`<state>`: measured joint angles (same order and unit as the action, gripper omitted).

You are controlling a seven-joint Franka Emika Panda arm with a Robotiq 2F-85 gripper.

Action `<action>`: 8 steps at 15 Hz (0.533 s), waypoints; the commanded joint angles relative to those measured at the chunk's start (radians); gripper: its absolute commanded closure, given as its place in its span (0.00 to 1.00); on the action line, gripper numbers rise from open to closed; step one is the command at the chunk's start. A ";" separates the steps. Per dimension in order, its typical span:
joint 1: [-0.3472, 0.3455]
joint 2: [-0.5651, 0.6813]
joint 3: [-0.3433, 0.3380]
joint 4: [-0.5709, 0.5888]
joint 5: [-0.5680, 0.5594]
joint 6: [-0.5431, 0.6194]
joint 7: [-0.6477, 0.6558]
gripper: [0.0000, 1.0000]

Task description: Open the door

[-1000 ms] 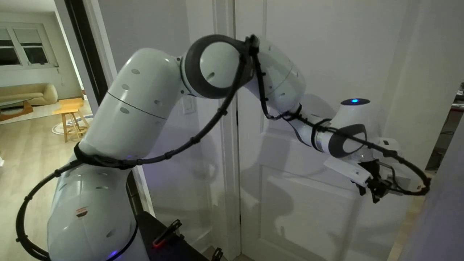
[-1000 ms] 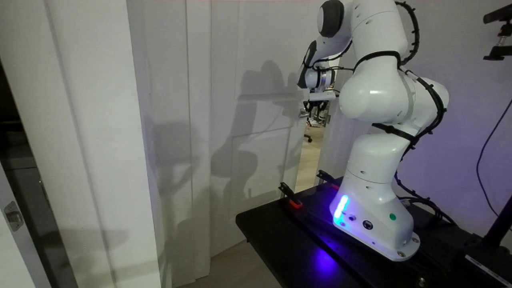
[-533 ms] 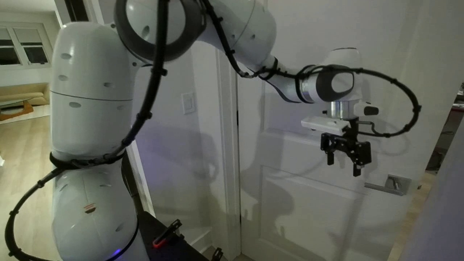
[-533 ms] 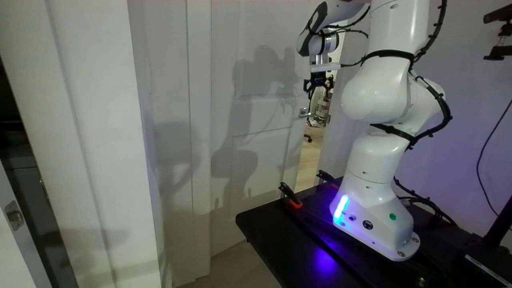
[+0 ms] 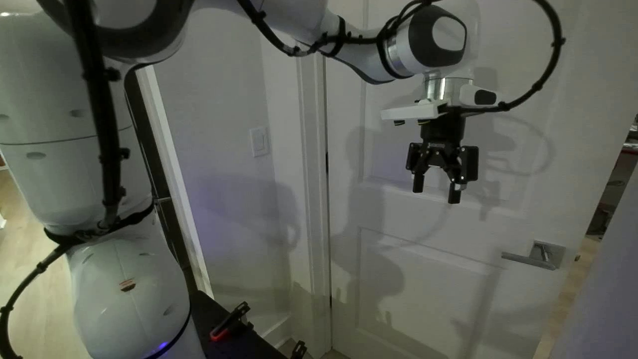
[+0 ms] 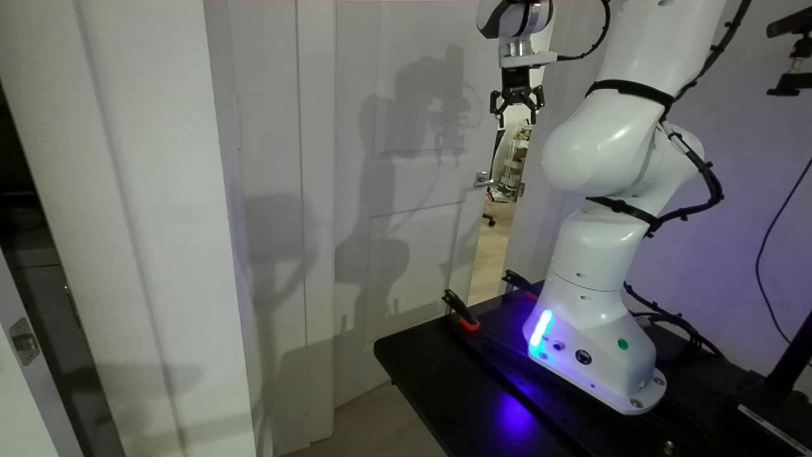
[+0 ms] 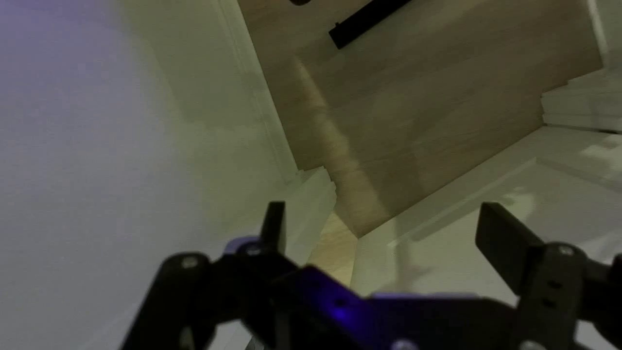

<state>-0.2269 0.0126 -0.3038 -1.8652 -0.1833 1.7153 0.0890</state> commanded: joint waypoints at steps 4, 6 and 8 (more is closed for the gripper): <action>-0.015 0.003 0.014 -0.010 0.000 -0.003 -0.001 0.00; -0.015 0.003 0.015 -0.011 0.000 -0.003 -0.001 0.00; -0.015 0.003 0.015 -0.011 0.000 -0.003 -0.001 0.00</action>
